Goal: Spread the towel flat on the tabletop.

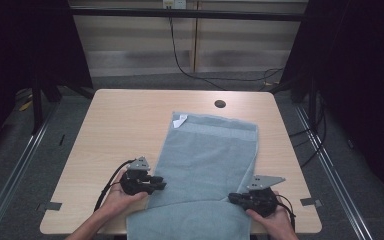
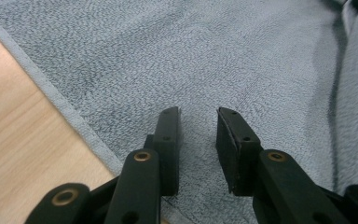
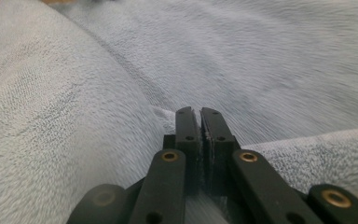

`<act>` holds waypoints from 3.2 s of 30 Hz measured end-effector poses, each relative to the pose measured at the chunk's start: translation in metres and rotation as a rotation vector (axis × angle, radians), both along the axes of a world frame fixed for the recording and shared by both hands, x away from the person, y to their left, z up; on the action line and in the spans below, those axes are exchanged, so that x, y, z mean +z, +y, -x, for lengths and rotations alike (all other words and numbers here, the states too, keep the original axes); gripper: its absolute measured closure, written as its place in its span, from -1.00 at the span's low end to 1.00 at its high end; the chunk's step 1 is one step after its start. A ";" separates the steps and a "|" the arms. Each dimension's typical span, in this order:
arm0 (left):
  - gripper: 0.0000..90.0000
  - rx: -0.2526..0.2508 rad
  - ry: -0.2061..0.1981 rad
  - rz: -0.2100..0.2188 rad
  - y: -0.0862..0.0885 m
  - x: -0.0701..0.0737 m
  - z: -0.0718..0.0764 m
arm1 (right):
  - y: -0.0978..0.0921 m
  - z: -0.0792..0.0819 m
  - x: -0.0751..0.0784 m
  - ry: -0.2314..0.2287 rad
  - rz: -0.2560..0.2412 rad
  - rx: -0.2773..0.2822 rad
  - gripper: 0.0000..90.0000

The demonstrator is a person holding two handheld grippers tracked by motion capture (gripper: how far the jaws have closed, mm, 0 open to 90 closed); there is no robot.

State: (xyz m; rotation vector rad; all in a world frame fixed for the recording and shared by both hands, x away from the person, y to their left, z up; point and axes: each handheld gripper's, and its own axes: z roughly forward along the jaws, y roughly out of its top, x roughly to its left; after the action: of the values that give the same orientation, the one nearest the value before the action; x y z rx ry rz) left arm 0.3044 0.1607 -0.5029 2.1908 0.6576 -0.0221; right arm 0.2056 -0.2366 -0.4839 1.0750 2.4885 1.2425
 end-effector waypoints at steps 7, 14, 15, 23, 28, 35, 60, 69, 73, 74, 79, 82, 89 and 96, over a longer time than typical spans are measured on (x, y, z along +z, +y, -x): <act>0.57 0.017 0.023 0.009 0.017 0.000 0.011 | -0.039 0.028 0.012 -0.025 -0.033 -0.088 0.92; 0.48 0.014 0.027 -0.014 0.033 0.004 0.037 | -0.041 0.045 0.010 -0.007 -0.033 -0.068 0.65; 0.45 0.014 0.027 -0.014 0.033 0.004 0.037 | -0.041 0.045 0.010 -0.007 -0.033 -0.068 0.65; 0.33 0.062 0.026 0.050 0.017 0.020 -0.002 | -0.008 -0.007 0.019 -0.030 -0.060 -0.007 0.49; 0.31 0.116 0.018 0.023 -0.001 0.012 -0.037 | 0.015 -0.057 0.005 0.014 -0.032 -0.013 0.44; 0.32 0.122 -0.007 -0.010 0.005 0.000 -0.036 | 0.014 -0.075 -0.011 0.042 0.048 -0.086 0.35; 0.25 0.057 0.001 0.033 0.016 0.028 0.003 | -0.002 0.006 -0.002 0.029 -0.003 -0.021 0.25; 0.25 0.234 -0.014 -0.036 0.006 0.001 -0.066 | 0.013 -0.101 -0.008 0.006 0.014 -0.122 0.24; 0.26 0.216 -0.051 -0.065 0.004 0.001 -0.066 | 0.017 -0.110 -0.020 0.029 0.039 -0.154 0.25; 0.26 0.210 -0.084 -0.077 0.005 0.000 -0.060 | 0.018 -0.108 -0.020 0.032 0.036 -0.153 0.25; 0.23 0.179 -0.083 -0.069 0.013 0.000 -0.052 | 0.021 -0.088 -0.019 0.043 0.044 -0.089 0.25; 0.23 0.169 -0.083 -0.046 0.020 -0.001 -0.044 | 0.020 -0.078 -0.019 0.041 0.035 -0.078 0.25; 0.23 0.153 -0.054 -0.018 0.029 -0.001 -0.026 | 0.027 -0.052 -0.018 0.049 0.021 -0.058 0.24; 0.11 0.105 -0.087 -0.050 0.026 0.000 -0.003 | 0.024 -0.044 -0.012 0.004 0.052 -0.071 0.08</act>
State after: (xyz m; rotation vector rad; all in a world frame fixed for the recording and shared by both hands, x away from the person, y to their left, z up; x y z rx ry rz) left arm 0.3069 0.1869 -0.5027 2.1892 0.7298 0.1449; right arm 0.2500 -0.2127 -0.4957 1.1438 2.4482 1.1514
